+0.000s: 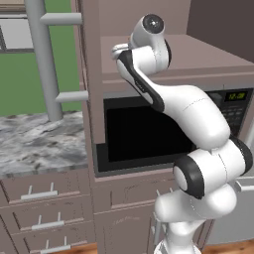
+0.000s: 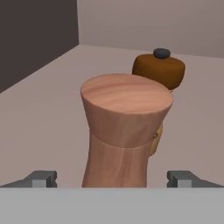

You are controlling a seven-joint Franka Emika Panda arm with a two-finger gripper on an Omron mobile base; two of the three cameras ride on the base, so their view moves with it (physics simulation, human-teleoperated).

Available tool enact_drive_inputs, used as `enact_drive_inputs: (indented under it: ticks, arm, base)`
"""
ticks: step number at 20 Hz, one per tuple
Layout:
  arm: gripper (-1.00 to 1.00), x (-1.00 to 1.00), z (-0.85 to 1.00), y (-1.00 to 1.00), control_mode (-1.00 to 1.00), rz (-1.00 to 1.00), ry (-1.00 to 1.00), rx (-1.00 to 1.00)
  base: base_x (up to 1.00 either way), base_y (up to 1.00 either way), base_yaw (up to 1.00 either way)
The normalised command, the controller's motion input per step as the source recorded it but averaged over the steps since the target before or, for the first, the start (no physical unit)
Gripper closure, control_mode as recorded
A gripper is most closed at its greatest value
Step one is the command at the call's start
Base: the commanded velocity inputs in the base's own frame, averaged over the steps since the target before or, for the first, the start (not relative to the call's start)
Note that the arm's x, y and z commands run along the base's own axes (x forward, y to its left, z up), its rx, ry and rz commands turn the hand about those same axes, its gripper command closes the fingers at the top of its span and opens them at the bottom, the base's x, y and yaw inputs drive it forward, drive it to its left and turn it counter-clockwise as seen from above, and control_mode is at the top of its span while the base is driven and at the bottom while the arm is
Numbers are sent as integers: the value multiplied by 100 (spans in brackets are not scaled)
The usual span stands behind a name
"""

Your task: Take 2 condiments from the cabinet and move them on the counter near the stove.Make sure the condiments are lined up with each other, next to each other.

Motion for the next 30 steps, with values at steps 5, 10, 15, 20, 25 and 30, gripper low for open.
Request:
enact_drive_inputs:
  ticks: [5, 10, 15, 20, 25, 30]
  arm:
    - [100, 0, 0, 0, -100, 0, 0, 0]
    - [100, 0, 0, 0, -100, 0, 0, 0]
    - [100, -32, -12, -4, -100, 0, -1, 0]
    - [100, -99, -1, -25, -100, 0, -10, 2]
    - [100, -100, -2, -61, -100, 0, -14, 6]
    - [100, -100, 0, -72, -100, 0, 0, 2]
  base:
    - [0, 0, 0]
    - [0, 0, 0]
    - [0, 0, 0]
    - [0, 0, 0]
    - [0, 0, 0]
    - [0, 0, 0]
